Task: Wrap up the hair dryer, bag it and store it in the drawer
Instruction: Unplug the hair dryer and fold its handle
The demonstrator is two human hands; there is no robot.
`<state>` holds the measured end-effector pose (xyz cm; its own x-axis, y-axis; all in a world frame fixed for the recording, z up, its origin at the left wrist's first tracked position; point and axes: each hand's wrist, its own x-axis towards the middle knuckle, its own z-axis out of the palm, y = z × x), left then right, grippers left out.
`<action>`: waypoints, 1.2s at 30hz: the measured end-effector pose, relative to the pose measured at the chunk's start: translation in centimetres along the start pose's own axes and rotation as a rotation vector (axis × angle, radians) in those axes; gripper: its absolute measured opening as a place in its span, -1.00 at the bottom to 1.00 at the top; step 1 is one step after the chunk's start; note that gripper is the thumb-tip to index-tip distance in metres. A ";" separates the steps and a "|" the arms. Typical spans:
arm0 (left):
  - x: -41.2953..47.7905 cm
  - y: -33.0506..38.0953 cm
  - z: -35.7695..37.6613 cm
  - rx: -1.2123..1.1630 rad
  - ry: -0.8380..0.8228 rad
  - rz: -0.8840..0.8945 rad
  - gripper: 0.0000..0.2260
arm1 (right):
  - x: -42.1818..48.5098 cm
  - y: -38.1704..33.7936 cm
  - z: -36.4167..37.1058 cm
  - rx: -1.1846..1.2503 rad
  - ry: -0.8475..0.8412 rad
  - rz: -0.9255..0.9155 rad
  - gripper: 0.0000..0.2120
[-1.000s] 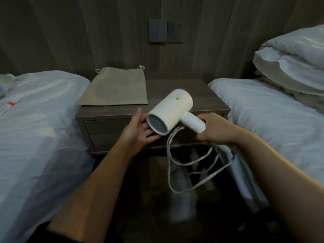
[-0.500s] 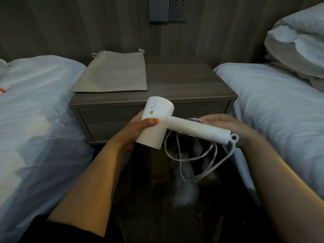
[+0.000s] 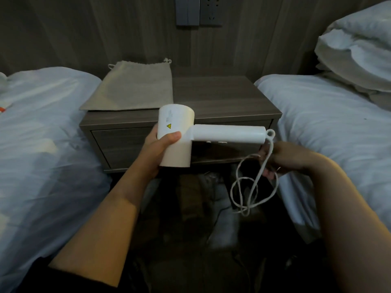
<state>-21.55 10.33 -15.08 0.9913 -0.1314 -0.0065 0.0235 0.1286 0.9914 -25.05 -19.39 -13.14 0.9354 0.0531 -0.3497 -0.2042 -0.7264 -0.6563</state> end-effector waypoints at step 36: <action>-1.6 -0.4 2.4 0.437 -0.023 0.179 -0.33 | 0.2 -3.3 5.6 -0.338 0.218 -0.307 -0.63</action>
<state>-23.47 8.09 -15.11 0.9716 -0.1673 0.1674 -0.2089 -0.2735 0.9389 -25.80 -13.12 -14.83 0.9835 0.1808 -0.0033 0.1608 -0.8828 -0.4414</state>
